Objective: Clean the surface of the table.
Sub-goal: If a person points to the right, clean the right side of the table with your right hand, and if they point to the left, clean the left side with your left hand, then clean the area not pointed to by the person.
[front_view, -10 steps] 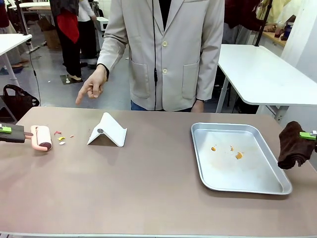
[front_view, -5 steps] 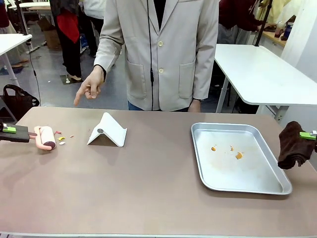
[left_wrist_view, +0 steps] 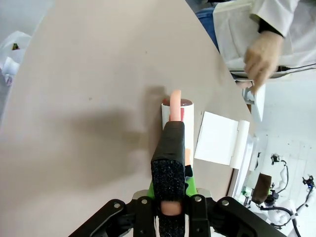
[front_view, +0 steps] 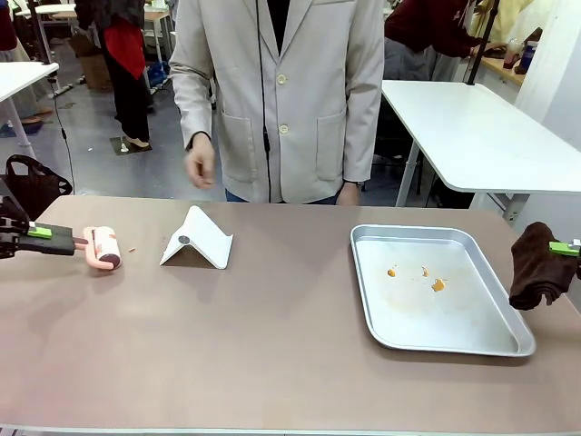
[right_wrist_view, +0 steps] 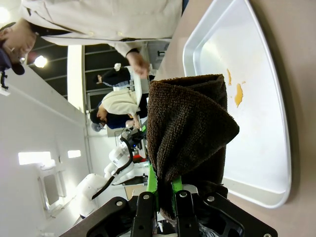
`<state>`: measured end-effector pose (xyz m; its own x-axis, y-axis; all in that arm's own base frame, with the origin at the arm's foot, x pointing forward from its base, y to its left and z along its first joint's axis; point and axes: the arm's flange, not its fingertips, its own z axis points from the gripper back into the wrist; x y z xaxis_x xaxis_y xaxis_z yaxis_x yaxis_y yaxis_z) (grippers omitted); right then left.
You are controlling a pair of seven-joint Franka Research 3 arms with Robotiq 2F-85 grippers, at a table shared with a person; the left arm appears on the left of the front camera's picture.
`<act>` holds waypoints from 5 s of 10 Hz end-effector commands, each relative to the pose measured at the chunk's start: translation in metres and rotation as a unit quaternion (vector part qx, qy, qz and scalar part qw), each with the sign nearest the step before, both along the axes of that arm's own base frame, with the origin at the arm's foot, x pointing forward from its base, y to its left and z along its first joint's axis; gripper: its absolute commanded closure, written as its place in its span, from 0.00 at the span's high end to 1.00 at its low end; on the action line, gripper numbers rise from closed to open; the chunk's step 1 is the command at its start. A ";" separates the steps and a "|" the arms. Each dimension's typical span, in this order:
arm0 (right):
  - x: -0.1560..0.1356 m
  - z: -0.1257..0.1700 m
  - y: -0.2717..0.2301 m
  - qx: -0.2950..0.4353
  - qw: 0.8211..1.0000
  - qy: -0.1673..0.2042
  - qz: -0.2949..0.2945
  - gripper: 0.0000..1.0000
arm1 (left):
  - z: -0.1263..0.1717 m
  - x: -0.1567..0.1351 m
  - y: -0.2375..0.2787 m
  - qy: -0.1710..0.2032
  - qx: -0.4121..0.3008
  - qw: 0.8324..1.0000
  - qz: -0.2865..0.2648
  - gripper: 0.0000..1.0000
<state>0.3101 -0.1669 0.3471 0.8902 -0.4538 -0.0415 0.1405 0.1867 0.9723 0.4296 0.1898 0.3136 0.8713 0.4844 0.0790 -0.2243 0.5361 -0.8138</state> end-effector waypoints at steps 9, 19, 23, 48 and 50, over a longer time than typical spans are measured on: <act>-0.001 0.002 -0.001 0.000 1.000 -0.003 -0.001 0.00 | 0.026 0.015 -0.025 -0.082 -0.106 0.990 -0.049 0.22; -0.001 0.002 -0.001 0.000 1.000 -0.003 -0.001 0.00 | 0.043 -0.169 0.075 -0.095 -0.213 0.949 -0.213 0.22; -0.001 0.002 -0.001 0.000 1.000 -0.003 -0.001 0.00 | 0.050 -0.168 0.068 -0.082 -0.223 0.949 -0.208 0.22; 0.139 -0.038 0.178 -0.448 0.888 0.012 0.101 0.13 | 0.050 -0.168 0.068 -0.082 -0.223 0.949 -0.208 0.22; 0.145 -0.053 0.187 -0.416 0.903 0.021 0.102 0.13 | 0.050 -0.168 0.068 -0.082 -0.223 0.949 -0.208 0.22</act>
